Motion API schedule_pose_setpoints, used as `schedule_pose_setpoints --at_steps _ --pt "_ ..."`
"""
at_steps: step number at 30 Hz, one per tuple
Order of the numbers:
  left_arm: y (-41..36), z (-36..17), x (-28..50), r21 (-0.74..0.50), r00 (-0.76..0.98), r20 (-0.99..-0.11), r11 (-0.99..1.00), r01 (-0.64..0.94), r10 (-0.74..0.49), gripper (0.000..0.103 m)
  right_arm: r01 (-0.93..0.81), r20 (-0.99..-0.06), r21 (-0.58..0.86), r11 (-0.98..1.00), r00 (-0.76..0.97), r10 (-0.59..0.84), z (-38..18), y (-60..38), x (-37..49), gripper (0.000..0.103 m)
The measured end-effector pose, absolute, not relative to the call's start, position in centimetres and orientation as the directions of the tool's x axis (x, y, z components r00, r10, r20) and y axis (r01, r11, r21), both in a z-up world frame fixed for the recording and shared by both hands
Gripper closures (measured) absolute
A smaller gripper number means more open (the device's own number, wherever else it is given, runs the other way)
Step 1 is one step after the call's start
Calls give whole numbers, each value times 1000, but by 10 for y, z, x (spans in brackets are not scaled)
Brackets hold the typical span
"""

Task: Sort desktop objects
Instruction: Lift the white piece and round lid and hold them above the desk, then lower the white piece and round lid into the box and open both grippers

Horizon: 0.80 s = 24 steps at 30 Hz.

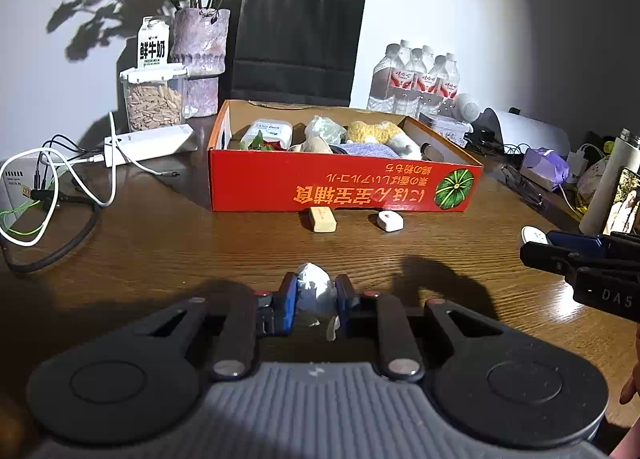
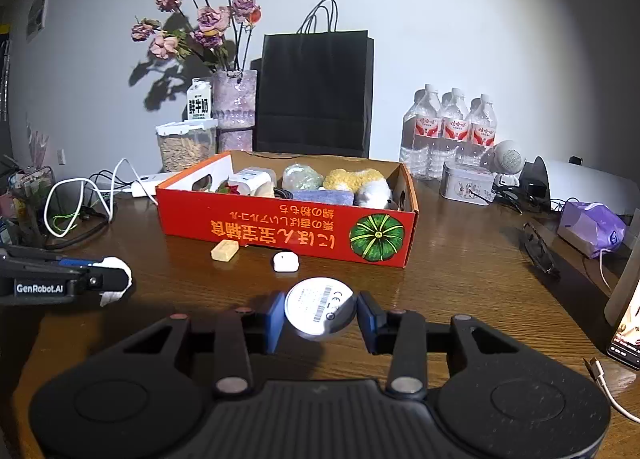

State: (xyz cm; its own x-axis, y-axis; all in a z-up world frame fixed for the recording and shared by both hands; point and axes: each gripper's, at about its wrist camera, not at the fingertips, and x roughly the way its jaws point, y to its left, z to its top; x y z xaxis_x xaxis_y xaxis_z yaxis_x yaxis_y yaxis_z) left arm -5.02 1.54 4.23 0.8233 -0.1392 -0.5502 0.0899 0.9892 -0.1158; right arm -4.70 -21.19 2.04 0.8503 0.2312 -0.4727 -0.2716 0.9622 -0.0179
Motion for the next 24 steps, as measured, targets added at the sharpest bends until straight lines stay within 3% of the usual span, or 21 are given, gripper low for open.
schedule_pose_setpoints --at_steps 19,24 --pt "21 26 -19 -126 798 -588 989 72 -133 82 -246 -492 7 969 843 217 11 -210 -12 65" --pt "23 43 -6 -122 823 -548 988 96 -148 82 -255 -472 41 966 847 244 23 -215 0 65"
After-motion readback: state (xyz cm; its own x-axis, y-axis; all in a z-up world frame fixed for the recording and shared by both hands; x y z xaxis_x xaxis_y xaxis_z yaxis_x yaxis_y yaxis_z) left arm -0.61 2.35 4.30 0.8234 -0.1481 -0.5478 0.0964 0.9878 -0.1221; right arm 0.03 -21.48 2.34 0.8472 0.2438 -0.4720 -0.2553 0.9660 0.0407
